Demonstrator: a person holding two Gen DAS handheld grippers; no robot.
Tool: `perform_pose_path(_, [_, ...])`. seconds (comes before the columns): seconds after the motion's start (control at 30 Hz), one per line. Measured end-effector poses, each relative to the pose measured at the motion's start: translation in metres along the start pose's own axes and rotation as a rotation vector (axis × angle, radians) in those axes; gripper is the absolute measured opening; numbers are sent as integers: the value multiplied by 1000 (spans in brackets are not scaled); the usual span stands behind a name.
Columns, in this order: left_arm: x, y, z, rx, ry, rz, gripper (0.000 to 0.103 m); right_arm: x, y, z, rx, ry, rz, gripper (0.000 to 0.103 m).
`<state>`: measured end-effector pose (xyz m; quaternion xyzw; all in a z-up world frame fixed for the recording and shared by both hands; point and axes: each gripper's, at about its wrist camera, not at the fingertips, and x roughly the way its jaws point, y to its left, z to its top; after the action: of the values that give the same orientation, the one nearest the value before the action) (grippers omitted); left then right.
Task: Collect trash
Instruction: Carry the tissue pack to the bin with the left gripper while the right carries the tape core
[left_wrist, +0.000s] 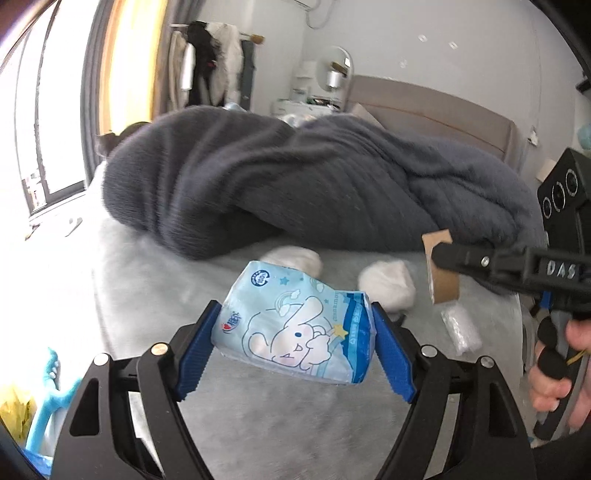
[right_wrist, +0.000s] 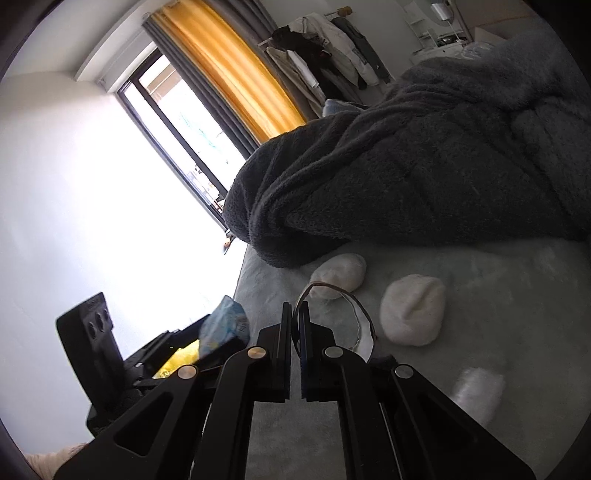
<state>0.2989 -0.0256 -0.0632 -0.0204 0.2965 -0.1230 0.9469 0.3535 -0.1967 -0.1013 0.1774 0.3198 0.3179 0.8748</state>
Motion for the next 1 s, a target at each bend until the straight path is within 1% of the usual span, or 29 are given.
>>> perform_pose_path(0.13, [-12, 16, -2, -43, -5, 21, 81, 21, 22, -1, -53, 32, 1, 4])
perform_pose_path(0.17, [-16, 21, -3, -52, -6, 38, 81, 25, 26, -1, -62, 37, 1, 4])
perform_pose_path(0.37, [-33, 48, -12, -79, -14, 87, 81, 53, 58, -1, -127, 64, 10, 4])
perform_pose_path(0.47, [-35, 59, -19, -79, 22, 118, 81, 68, 77, -3, -163, 77, 16, 4])
perform_pose_path(0.57, [-39, 76, -29, -119, 64, 127, 81, 81, 92, -6, -187, 99, 11, 4])
perform_pose_path(0.7, [-44, 92, -41, -113, 100, 171, 81, 96, 113, -9, -230, 112, 12, 4])
perform_pose_path(0.9, [-55, 118, -53, -147, 150, 212, 81, 126, 141, -18, -269, 147, 26, 4])
perform_pose_path(1.0, [-58, 128, -60, -145, 177, 243, 81, 138, 152, -24, -294, 163, 30, 4])
